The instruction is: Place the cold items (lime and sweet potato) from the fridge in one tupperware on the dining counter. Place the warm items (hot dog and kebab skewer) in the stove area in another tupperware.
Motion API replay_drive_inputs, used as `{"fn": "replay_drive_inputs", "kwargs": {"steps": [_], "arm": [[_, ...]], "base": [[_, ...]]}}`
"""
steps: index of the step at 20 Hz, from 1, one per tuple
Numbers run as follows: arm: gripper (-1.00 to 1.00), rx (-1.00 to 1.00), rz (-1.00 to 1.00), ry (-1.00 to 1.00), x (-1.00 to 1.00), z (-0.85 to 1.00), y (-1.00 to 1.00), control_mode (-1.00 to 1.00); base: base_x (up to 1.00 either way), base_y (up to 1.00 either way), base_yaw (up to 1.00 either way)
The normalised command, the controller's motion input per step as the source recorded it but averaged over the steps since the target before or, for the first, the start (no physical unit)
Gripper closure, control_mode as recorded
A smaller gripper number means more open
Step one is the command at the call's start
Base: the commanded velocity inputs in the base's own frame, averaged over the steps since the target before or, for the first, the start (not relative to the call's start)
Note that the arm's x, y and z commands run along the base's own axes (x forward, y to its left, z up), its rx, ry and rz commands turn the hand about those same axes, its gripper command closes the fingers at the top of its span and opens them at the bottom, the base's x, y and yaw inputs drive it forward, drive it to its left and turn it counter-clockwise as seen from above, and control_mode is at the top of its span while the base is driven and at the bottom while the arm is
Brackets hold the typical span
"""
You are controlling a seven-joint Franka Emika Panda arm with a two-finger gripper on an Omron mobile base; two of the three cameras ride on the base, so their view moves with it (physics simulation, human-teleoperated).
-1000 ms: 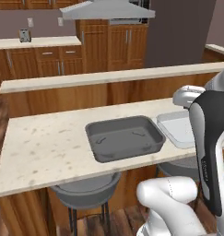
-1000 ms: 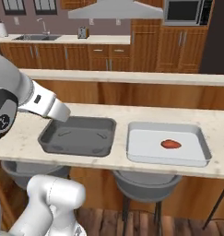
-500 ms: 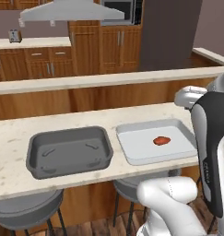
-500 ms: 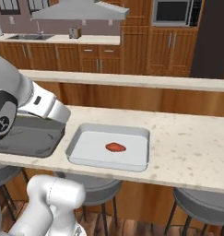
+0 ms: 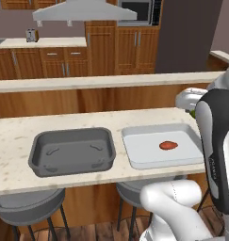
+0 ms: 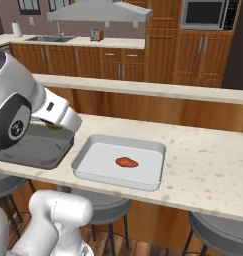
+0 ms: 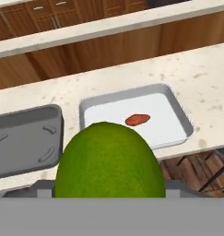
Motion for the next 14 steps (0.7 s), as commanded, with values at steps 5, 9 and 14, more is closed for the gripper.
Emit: {"fn": "replay_drive_inputs", "kwargs": {"steps": [5, 9, 14], "arm": [[1.00, 0.00, 0.30, 0.46, 0.72, -0.94, -0.03, -1.00], [1.00, -0.01, 0.13, 0.49, 0.18, -0.97, 0.00, -1.00], [1.00, 0.00, 0.01, 0.29, 0.29, -0.86, 0.00, -1.00]], "base": [[0.00, 0.00, 0.00], [0.00, 0.00, 0.00], [0.00, 0.00, 0.00]]}}
